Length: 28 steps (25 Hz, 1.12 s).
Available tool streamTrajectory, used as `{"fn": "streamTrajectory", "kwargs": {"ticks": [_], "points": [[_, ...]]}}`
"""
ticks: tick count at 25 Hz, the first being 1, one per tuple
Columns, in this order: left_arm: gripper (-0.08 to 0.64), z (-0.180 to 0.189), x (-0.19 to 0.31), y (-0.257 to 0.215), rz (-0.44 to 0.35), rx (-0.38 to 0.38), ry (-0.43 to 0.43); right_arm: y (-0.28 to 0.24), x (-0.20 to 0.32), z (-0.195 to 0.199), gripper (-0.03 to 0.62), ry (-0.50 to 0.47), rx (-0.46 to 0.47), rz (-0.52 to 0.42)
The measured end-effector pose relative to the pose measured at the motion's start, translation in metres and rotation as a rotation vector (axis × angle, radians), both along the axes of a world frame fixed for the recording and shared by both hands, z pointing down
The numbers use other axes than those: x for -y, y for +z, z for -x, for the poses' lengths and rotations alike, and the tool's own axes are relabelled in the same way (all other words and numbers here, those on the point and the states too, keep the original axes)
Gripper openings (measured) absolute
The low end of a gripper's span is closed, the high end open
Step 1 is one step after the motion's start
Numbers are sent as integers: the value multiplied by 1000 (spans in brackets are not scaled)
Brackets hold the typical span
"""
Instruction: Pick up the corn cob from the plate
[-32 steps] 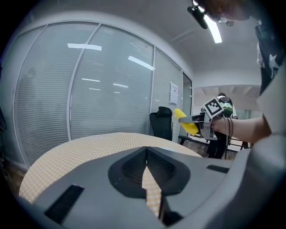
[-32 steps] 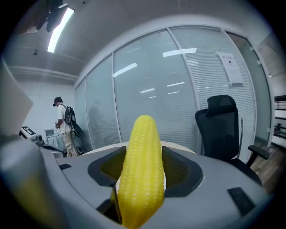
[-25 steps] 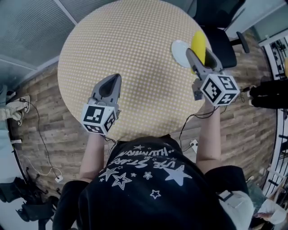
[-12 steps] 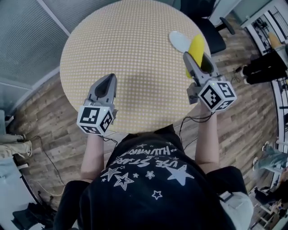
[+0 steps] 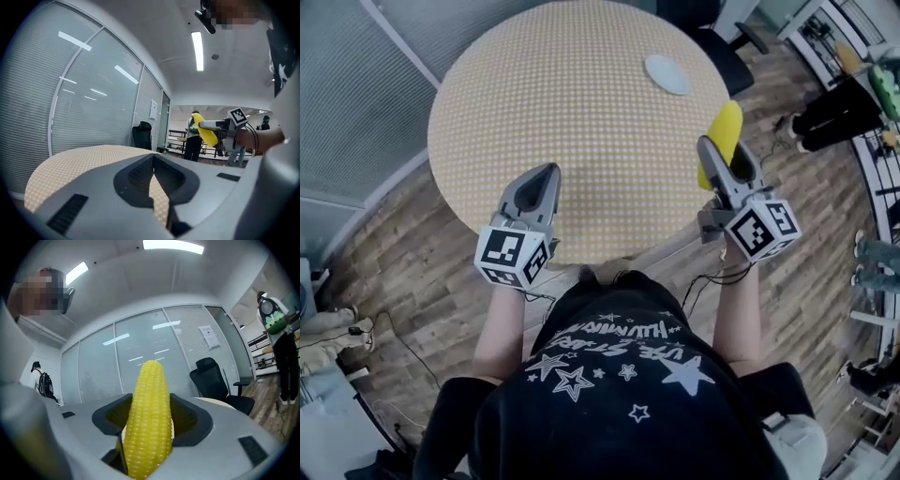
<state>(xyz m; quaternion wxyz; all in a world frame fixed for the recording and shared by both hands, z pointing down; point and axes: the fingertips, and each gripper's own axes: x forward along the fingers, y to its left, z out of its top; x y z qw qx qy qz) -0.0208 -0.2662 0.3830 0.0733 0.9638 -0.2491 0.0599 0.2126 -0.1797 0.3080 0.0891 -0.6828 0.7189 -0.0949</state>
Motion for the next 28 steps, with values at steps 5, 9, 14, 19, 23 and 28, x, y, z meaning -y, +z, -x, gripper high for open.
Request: {"fn": "streamTrajectory", "kwargs": {"ticks": [5,9,14,19,23,28], "points": [[6,1,-15,-1,6,7,19,-2,-12,7,259,3,42,-33],[6,-6,-35,-5,-8,20,35,9,-33,14,259,-21,81,-39],[6,-11,-80,-18,-16,21,41,13,-84,14,259,-30,148,-59],[6,-5,-139,-23,-21,25,48,10,-141,20,259,-28,161,-82],[6,7,-197,-28,-38,30,45,8,-191,38,259,-54,171,-95],[6,53,-262,-31,-48,33,4,12,-242,84,259,-108,221,-131]]}}
